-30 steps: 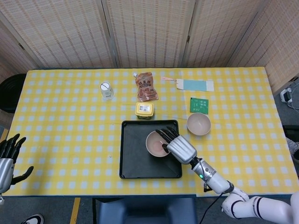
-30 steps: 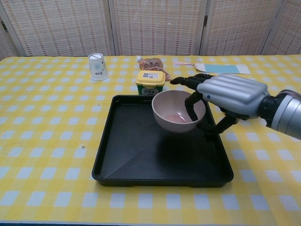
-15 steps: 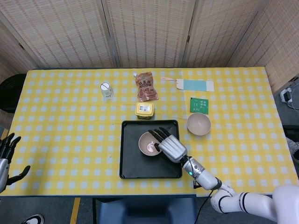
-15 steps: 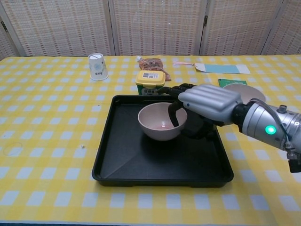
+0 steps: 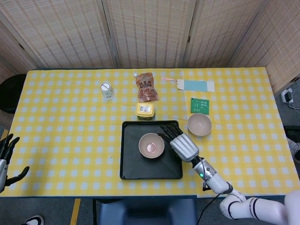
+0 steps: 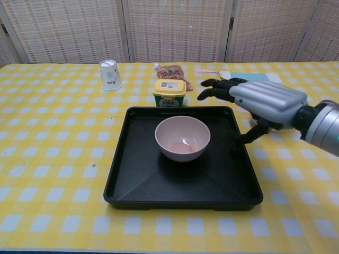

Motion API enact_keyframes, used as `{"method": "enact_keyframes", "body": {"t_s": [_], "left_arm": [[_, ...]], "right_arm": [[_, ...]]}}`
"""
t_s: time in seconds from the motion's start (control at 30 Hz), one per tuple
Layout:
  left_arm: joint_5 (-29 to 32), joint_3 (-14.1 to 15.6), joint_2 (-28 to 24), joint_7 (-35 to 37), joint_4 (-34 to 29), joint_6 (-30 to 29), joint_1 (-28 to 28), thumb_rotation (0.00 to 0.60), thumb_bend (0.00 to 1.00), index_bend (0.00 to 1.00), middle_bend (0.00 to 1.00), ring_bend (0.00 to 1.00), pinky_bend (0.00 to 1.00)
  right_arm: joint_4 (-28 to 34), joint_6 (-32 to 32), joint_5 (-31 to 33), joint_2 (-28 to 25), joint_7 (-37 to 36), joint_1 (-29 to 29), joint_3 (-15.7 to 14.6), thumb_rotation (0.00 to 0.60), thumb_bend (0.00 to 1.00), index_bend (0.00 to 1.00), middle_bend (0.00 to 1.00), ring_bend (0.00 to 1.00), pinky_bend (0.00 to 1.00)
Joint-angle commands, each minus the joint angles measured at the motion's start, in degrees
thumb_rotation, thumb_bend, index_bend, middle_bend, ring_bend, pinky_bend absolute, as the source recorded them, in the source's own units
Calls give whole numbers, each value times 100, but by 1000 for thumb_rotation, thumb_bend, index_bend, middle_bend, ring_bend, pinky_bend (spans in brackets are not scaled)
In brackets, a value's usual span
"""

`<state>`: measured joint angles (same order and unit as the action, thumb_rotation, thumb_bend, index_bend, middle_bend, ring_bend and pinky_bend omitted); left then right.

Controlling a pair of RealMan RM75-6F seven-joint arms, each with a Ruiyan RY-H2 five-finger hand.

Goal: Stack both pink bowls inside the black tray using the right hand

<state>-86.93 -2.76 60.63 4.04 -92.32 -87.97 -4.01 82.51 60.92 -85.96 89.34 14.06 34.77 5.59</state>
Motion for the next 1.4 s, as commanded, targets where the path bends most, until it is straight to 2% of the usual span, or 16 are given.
{"method": "enact_keyframes", "body": {"t_s": [0.03,0.2,0.43,0.93,1.4], "left_arm": [[-31,20,26,-85,-19,18,-11,600,296,0,0,0,0],[-90,51,82,-243,-50,37,-26,600,296,0,0,0,0],[-86,75,140,-399,-76,160,-81,600,297,0,0,0,0],[-49,61,141,-351,-44,231,-127,600,296,0,0,0,0],[13,51,128,-286,-13,283,-144,600,297,0,0,0,0]], "right_arm": [[162,308,122,-379,-128,-301,-45,600,445,155,0,0,0],[60,464,300,-718,-370,-610,-176,600,444,155,0,0,0],[-434,505,485,-720,-776,-846,-243,600,444,204,0,0,0],[-1732,-110,826,-48,-1059,-502,75,600,445,407,0,0,0],[-2365,-424,883,378,-1090,-268,137,600,445,506,0,0,0]]}}
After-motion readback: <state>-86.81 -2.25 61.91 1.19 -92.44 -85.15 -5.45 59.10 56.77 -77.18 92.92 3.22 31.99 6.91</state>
